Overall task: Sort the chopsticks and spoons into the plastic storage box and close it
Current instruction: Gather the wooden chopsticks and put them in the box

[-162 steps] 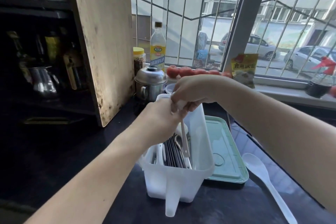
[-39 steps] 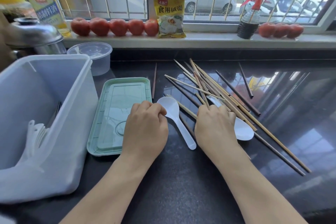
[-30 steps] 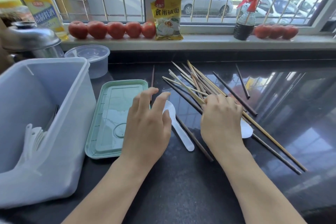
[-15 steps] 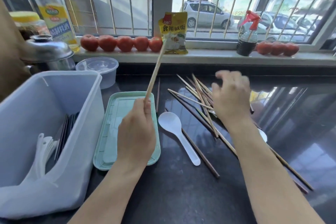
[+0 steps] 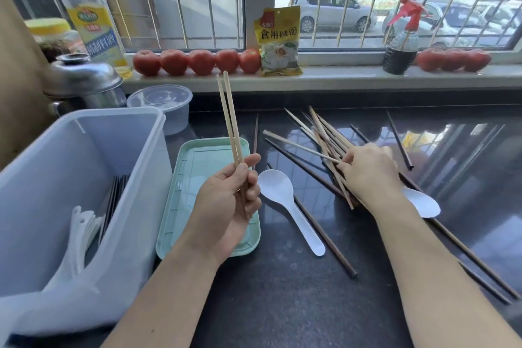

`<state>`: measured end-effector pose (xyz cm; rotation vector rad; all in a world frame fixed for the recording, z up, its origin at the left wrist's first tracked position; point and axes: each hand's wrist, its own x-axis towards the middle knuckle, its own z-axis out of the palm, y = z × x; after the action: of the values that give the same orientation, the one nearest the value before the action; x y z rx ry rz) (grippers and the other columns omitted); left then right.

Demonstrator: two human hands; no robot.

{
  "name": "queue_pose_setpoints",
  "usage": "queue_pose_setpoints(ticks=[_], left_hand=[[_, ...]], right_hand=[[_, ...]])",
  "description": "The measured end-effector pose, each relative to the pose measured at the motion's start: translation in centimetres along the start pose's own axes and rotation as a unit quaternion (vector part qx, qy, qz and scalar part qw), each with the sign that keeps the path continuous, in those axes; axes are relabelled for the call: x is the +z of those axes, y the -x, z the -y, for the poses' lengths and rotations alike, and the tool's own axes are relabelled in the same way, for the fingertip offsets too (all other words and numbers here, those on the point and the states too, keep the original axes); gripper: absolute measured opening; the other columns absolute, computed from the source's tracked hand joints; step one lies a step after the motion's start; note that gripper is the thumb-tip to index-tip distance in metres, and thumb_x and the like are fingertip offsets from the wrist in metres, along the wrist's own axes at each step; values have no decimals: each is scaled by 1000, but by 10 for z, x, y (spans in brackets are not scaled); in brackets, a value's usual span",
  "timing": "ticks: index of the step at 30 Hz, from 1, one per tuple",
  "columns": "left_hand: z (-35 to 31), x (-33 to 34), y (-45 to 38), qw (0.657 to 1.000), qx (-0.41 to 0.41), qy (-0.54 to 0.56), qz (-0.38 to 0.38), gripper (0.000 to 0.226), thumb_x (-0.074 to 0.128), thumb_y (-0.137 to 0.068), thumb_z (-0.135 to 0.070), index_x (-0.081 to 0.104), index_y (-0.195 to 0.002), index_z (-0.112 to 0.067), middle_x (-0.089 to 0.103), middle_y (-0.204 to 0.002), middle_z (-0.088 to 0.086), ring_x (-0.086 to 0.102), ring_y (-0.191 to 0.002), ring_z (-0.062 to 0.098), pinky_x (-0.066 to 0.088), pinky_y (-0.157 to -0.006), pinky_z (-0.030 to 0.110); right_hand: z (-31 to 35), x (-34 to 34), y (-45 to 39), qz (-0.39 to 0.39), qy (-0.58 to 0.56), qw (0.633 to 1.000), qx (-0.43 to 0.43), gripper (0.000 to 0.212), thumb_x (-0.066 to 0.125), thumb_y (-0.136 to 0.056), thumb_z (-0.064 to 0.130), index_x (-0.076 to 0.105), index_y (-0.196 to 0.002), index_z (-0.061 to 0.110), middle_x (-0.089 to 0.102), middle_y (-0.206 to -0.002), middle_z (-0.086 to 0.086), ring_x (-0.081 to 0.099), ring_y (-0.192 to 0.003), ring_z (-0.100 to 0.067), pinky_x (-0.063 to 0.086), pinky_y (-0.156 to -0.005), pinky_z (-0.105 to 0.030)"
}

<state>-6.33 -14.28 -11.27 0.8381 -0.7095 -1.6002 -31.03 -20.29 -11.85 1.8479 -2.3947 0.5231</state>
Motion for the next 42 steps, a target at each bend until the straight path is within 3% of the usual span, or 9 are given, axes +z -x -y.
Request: queue_pose_setpoints(ticks=[6, 11, 19, 24, 28, 32, 36, 39, 42], left_hand=[[1, 0, 1, 1000, 2, -26, 3, 26, 48, -106, -9, 68, -123, -7, 56, -73, 0, 46, -54, 10, 38, -48, 19], [4, 5, 1, 999, 29, -46, -3, 25, 47, -107, -10, 68, -121, -7, 75, -96, 8, 74, -84, 20, 58, -69, 25], [0, 7, 1, 997, 76, 23, -11, 23, 41, -109, -9, 57, -126, -8, 73, -124, 15, 68, -120, 29, 50, -106, 50], [5, 11, 4, 997, 77, -10, 0, 21, 40, -110, -18, 58, -120, -18, 73, -127, 2, 66, -123, 23, 57, -80, 37], [9, 12, 2, 995, 91, -30, -24, 24, 40, -110, -18, 57, -126, -18, 74, -124, -1, 69, -119, 19, 58, -82, 32], [7, 11, 0, 991, 118, -29, -60, 25, 40, -110, -19, 61, -124, -16, 75, -121, 1, 69, -116, 16, 55, -95, 34], [-1, -1, 0, 912, 267, -253, -179, 25, 39, -111, -18, 63, -107, -23, 76, -111, -8, 69, -99, -7, 53, -90, 21], [-1, 5, 11, 832, 358, -381, -186, 27, 40, -110, -15, 64, -119, -23, 69, -107, -20, 60, -77, -13, 44, -71, 6], [1, 7, 12, 781, 409, -445, -156, 32, 41, -109, -15, 64, -132, -14, 69, -121, -9, 64, -110, 4, 49, -93, 22]], right_hand=[[5, -18, 5, -94, -380, 919, 54, 14, 61, -98, 21, 67, -86, 18, 67, -80, 1, 60, -78, -16, 40, -71, -26], [36, -31, 31, 35, -585, 810, 29, 16, 49, -106, 20, 60, -97, 13, 73, -71, -5, 66, -63, -16, 55, -64, -29], [82, -20, 70, 163, -552, 811, -106, 17, 39, -110, 20, 50, -97, 17, 78, -87, -6, 74, -78, -21, 55, -72, -36], [93, -10, 86, 206, -503, 826, -149, 15, 49, -106, 17, 60, -97, 16, 74, -83, -3, 72, -70, -16, 58, -67, -32], [94, -8, 88, 196, -465, 846, -171, 16, 54, -103, 12, 69, -97, 13, 71, -88, -3, 70, -69, -12, 54, -64, -23], [83, -15, 72, 125, -490, 857, -102, 18, 54, -102, 13, 68, -90, 15, 75, -76, -1, 72, -66, -13, 59, -70, -35], [39, -36, 35, -1, -462, 886, -37, 24, 52, -104, 20, 70, -88, 23, 60, -61, 3, 49, -51, -11, 44, -53, -28], [15, -43, 22, 47, -549, 834, -26, 24, 50, -106, 16, 71, -98, 23, 51, -60, 1, 42, -55, -12, 36, -52, -23], [5, -48, 21, 143, -605, 781, -52, 18, 48, -106, 10, 64, -97, 11, 48, -61, -3, 39, -52, -12, 34, -47, -19]])
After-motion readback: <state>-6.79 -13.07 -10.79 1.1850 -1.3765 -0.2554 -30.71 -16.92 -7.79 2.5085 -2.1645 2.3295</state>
